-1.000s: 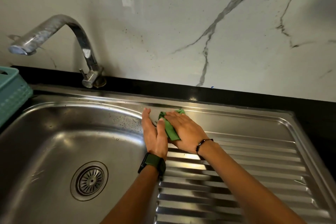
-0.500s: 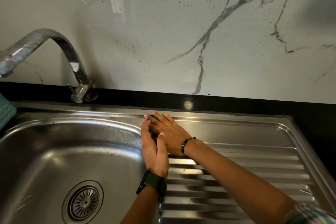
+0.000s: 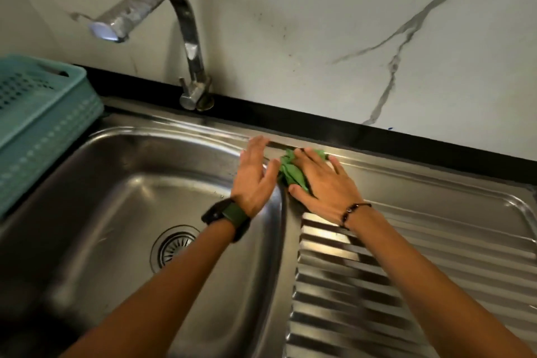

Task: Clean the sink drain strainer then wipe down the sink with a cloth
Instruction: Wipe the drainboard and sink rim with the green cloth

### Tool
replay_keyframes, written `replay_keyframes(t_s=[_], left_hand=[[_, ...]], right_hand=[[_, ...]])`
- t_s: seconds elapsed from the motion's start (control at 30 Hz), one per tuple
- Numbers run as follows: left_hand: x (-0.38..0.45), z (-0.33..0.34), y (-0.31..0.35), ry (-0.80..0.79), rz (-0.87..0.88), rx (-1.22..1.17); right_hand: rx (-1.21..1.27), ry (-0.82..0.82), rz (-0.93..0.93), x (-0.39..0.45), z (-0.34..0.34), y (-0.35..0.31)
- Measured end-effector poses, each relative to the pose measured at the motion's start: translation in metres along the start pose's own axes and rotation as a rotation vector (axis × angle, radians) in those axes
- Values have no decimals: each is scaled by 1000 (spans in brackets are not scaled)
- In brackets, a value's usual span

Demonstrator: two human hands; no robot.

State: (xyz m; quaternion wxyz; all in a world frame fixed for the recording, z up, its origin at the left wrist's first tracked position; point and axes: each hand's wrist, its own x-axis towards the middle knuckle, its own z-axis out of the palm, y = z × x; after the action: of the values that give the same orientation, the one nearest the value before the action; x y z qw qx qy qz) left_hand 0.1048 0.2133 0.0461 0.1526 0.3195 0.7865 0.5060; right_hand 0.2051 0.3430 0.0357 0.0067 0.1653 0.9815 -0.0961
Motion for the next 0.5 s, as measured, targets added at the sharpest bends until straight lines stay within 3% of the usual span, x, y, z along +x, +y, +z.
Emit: replay_keyframes(t_s=[0.13,0.33,0.5], left_hand=[[14,-46,-22,26,-73,16],[11,-100,-54,17,-44,-18],[17,-122,-73,56,-84,-83]], right_hand=[[-224,176,27,-5,5,-12],[-136,291,332,51,10,-58],[-188,349,215,94,21,-128]])
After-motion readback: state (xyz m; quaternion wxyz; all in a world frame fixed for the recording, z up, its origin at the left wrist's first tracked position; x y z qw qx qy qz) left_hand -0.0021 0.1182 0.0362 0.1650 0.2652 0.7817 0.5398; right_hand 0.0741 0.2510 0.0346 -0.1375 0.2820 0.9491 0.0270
